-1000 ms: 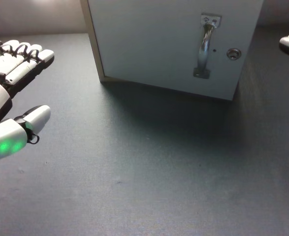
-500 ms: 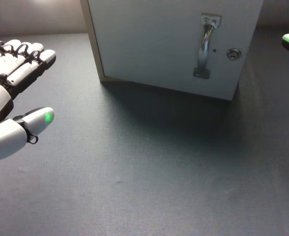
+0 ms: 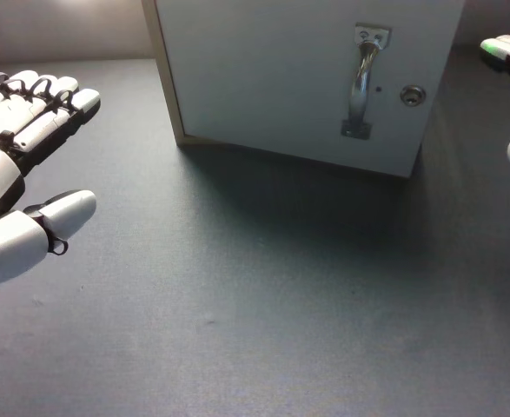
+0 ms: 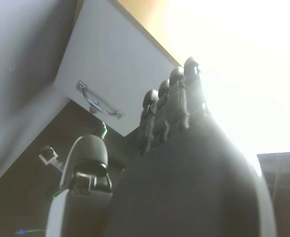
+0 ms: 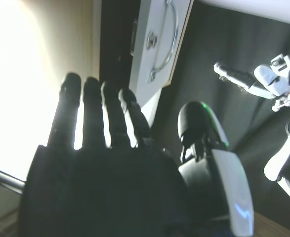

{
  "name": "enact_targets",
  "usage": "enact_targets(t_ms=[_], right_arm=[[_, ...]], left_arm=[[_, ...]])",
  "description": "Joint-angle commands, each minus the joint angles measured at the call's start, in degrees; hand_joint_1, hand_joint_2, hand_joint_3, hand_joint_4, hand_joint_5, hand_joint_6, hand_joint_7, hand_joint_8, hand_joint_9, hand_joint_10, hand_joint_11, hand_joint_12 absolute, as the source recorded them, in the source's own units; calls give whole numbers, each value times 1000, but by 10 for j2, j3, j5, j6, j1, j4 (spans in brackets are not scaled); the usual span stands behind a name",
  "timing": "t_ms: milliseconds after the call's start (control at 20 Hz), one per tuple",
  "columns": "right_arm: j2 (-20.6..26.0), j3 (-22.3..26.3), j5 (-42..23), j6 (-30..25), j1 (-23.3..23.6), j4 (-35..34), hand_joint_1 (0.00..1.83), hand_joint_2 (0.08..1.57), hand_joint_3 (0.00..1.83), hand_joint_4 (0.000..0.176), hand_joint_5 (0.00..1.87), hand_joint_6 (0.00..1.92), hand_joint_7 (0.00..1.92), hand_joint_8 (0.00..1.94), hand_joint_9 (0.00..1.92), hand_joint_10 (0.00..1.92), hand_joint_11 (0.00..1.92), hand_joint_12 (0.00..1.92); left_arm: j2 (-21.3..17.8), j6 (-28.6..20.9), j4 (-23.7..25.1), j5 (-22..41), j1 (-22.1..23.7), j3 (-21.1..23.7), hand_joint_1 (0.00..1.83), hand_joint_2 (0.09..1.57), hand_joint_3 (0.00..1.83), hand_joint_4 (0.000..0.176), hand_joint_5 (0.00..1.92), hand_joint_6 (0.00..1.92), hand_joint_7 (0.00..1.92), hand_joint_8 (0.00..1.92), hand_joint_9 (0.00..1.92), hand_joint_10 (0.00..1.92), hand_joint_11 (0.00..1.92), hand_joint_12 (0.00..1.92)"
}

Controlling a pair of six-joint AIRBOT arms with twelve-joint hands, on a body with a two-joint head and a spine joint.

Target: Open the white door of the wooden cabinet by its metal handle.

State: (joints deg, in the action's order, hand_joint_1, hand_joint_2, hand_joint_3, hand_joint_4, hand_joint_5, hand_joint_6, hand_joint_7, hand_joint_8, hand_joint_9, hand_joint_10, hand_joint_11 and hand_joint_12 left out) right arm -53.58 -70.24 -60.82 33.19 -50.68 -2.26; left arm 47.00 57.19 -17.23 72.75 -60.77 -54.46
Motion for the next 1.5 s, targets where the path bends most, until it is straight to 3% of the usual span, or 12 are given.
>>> enact_targets(t_ms=[0,800,1100,1250,1450], right_arm=[[0,-6,-58,-3,11,-14,0,1407,0,0,0,0,0,0,0,0,0,0],[-40,-48,11,-3,92,46,0,1391,0,0,0,0,0,0,0,0,0,0],[-38,-30,-4,-3,92,59,0,1430,13,0,0,0,0,0,0,0,0,0],[-22,-12,-23,-3,92,65,0,1521,14,0,5,2,0,0,0,0,0,0],[-2,11,-52,-3,86,71,0,1505,3,0,9,2,0,0,0,0,0,0]], left_arm=[[0,0,-2,71,6,-1,0,1518,18,0,47,0,0,0,0,0,0,0],[6,-4,4,65,6,-5,0,1493,0,0,54,0,0,0,0,0,0,0],[6,-8,3,67,4,-6,0,1488,0,0,58,2,0,0,0,0,0,0],[6,-11,3,69,2,-6,0,1503,1,0,64,2,13,3,0,0,0,0],[6,-16,1,73,-2,-5,0,1504,1,0,65,2,1,0,0,0,0,0]])
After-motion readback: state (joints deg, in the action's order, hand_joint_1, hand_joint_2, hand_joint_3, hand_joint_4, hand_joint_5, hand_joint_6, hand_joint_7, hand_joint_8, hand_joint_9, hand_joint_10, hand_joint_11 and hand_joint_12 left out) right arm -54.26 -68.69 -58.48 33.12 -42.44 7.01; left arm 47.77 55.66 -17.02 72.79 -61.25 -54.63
